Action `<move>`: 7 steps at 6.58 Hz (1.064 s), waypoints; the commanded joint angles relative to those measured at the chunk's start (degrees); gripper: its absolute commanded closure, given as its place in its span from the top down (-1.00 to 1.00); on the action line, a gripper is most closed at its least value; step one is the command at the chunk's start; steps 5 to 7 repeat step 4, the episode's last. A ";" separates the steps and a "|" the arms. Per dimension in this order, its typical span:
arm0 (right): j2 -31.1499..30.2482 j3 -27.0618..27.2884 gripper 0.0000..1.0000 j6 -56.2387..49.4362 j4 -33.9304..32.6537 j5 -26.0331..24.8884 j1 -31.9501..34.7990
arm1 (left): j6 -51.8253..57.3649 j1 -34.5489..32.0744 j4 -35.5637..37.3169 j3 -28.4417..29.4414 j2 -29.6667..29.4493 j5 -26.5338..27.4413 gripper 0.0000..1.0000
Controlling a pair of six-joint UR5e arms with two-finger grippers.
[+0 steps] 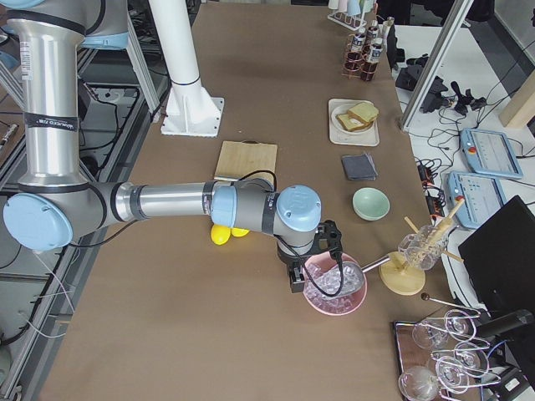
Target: Make sandwich and place on tray
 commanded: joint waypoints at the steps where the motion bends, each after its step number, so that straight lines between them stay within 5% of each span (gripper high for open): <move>1: -0.12 -0.19 1.00 0.05 -0.07 -0.04 -0.21 | -0.10 0.08 -0.05 -0.55 0.27 -0.05 0.96; 7: -1.43 1.55 1.00 1.46 0.11 0.13 -1.00 | -0.63 0.61 -0.05 -2.04 2.02 0.04 0.96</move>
